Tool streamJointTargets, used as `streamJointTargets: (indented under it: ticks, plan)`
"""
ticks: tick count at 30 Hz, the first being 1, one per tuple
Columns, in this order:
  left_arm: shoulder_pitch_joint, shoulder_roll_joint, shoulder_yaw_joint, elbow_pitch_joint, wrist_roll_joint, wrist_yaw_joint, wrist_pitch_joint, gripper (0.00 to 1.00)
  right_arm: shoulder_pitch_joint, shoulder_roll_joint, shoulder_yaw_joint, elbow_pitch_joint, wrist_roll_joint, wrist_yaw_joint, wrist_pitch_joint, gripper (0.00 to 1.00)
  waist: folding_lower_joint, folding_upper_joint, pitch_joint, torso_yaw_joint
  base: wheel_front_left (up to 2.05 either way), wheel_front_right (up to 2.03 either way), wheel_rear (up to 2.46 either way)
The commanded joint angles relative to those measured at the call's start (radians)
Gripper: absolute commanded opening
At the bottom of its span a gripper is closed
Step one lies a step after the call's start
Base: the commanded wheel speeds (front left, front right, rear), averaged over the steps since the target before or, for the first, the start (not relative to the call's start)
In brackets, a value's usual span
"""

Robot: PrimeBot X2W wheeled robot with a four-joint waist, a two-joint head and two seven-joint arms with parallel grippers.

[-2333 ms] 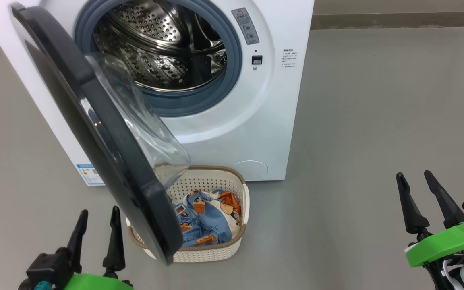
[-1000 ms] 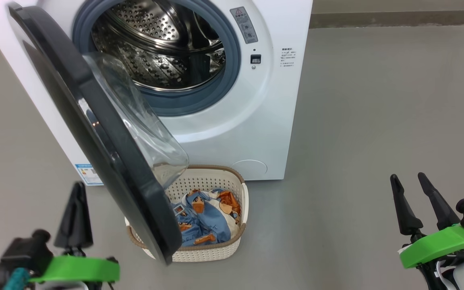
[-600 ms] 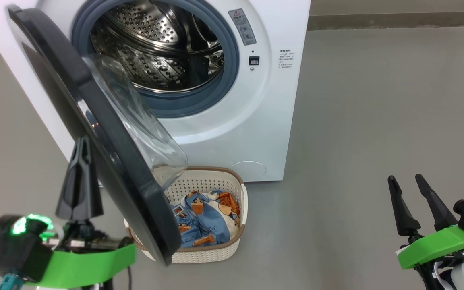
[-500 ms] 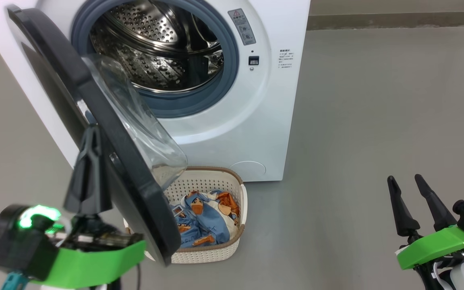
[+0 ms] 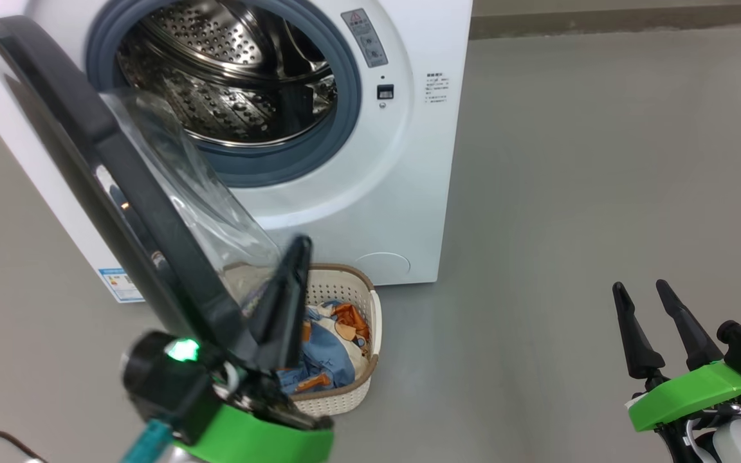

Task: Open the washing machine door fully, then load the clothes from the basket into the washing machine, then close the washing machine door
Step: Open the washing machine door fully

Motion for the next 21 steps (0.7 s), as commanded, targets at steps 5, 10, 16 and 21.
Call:
streamJointTargets:
  ticks: [5, 10, 16, 21]
  plan:
    - [0.006, -0.004, -0.005, 0.079, -0.028, -0.008, 0.012, 0.0, -0.022, -0.013, 0.016, -0.019, -0.012, 0.006, -0.012, 1.0, 0.0, 0.0, 0.012, -0.008, 0.0, 0.0, 0.0]
    - [0.008, -0.006, 0.004, 0.201, -0.05, -0.007, -0.004, 0.0, -0.025, -0.01, 0.024, -0.016, -0.013, 0.006, -0.012, 1.0, 0.0, 0.0, 0.017, -0.011, 0.0, 0.0, 0.0]
    - [-0.013, -0.003, 0.029, 0.33, -0.073, -0.009, -0.028, 0.0, -0.029, -0.012, 0.033, -0.008, -0.011, 0.006, -0.012, 1.0, 0.0, 0.0, 0.018, -0.013, 0.0, 0.0, 0.0]
    - [-0.029, -0.003, 0.047, 0.396, -0.089, -0.009, -0.05, 0.0, -0.032, -0.014, 0.041, 0.0, -0.008, 0.006, -0.012, 1.0, 0.0, 0.0, 0.014, -0.017, 0.0, 0.0, 0.0]
